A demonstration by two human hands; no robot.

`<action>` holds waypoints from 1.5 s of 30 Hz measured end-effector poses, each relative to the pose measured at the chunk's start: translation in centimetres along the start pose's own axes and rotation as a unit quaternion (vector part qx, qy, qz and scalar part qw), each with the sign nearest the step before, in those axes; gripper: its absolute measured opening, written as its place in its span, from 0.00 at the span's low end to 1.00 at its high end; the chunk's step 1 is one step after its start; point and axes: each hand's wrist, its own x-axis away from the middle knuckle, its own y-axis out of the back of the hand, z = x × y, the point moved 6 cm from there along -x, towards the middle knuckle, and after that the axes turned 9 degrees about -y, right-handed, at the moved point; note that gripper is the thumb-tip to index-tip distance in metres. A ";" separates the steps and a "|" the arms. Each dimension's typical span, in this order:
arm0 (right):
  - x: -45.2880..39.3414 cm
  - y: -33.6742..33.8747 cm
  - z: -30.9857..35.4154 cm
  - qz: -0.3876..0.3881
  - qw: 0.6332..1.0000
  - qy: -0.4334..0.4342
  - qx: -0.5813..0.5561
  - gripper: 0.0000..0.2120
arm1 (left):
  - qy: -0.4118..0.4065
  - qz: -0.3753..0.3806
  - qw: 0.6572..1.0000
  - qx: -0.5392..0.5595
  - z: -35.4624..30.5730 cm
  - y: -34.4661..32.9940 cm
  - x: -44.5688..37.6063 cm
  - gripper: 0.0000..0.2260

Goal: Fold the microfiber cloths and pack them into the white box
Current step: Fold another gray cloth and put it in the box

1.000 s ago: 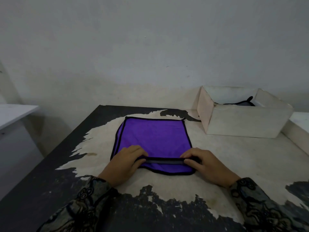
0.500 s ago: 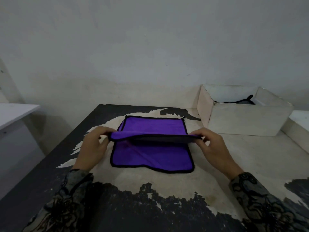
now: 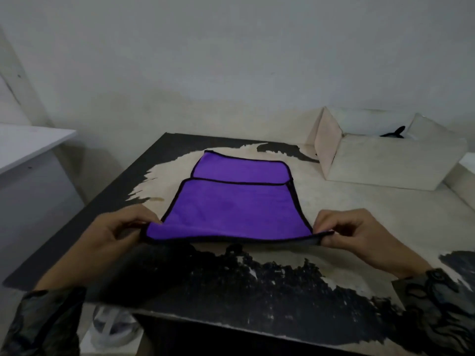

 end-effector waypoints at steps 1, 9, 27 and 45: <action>0.4 -0.6 -0.5 0.015 1.000 -0.021 0.009 0.06 | 0.008 0.017 1.000 0.014 0.1 -0.7 0.8 0.18; -1.1 -0.8 -1.3 -0.026 0.996 -0.065 0.062 0.05 | 0.063 -0.012 0.997 -0.048 2.5 -2.3 -0.2 0.04; -12.4 5.0 -7.1 -0.204 0.947 -0.161 0.188 0.04 | 0.182 -0.013 0.960 -0.211 11.6 -1.8 -11.7 0.08; -13.5 3.8 -8.1 -0.200 0.923 -0.196 0.264 0.06 | 0.277 -0.003 0.951 -0.140 13.5 -3.5 -12.0 0.06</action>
